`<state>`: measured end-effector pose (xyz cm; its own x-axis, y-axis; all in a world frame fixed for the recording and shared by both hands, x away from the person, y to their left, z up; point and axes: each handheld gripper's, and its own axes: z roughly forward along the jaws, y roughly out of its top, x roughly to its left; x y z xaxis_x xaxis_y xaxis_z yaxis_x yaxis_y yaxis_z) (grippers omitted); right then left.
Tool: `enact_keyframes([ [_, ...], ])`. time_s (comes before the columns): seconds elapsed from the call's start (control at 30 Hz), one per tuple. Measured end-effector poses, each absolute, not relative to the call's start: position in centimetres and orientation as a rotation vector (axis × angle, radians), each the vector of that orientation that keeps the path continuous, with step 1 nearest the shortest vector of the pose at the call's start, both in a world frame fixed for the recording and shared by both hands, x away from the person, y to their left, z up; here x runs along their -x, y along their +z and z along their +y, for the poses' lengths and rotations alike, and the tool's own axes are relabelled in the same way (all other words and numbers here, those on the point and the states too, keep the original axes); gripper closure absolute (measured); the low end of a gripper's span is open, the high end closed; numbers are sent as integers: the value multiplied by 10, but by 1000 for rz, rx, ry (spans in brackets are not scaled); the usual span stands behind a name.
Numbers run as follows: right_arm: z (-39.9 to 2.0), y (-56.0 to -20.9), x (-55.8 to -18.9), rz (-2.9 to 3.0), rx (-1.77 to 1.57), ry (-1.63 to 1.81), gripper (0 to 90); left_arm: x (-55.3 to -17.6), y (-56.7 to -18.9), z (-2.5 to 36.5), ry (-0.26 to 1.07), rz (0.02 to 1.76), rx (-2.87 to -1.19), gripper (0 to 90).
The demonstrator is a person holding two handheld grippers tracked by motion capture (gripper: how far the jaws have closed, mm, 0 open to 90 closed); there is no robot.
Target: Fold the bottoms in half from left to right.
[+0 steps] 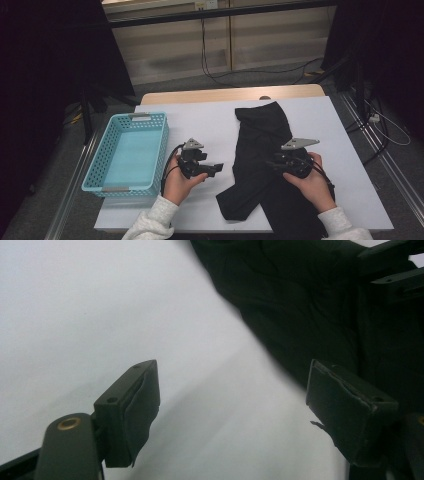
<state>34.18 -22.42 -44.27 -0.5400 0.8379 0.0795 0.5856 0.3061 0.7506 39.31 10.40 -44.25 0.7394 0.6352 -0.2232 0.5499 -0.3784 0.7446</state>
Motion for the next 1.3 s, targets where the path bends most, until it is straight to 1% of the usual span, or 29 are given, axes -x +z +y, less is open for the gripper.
enact_keyframes([
  [0.03, -224, -443, -342, 2252, -1281, 1082, 542, -393, -443, 104, 127, 895, -2074, 217],
  [0.1, -222, -440, -334, 2257, -1265, 1100, 572, -393, -444, 105, 126, 903, -2074, 217],
  [0.17, -221, -439, -332, 2264, -1253, 1103, 577, -394, -445, 106, 130, 902, -2077, 215],
  [0.27, -209, -440, -327, 2303, -1210, 1108, 598, -394, -446, 105, 137, 902, -2086, 215],
  [0.5, -185, -455, -329, 2420, -1118, 1074, 623, -394, -446, 111, 138, 922, -2068, 215],
  [0.53, -184, -458, -329, 2433, -1108, 1058, 641, -395, -446, 111, 138, 918, -2076, 215],
  [0.6, -186, -461, -328, 2418, -1102, 1087, 710, -395, -446, 111, 141, 921, -2070, 214],
  [0.63, -187, -461, -328, 2423, -1094, 1091, 765, -396, -446, 111, 138, 921, -2068, 214],
  [0.67, -189, -461, -327, 2431, -1088, 1095, 802, -396, -445, 111, 138, 919, -2070, 214],
  [0.73, -191, -462, -326, 2437, -1086, 1111, 840, -397, -444, 109, 133, 920, -2061, 213],
  [0.9, -195, -460, -322, 2426, -1078, 1091, 868, -397, -444, 105, 123, 902, -2065, 214],
  [0.97, -203, -457, -320, 2420, -1103, 1109, 899, -397, -443, 103, 122, 904, -2056, 214],
  [1.3, -230, -447, -311, 2366, -1167, 1180, 900, -401, -441, 101, 112, 904, -2049, 214],
])
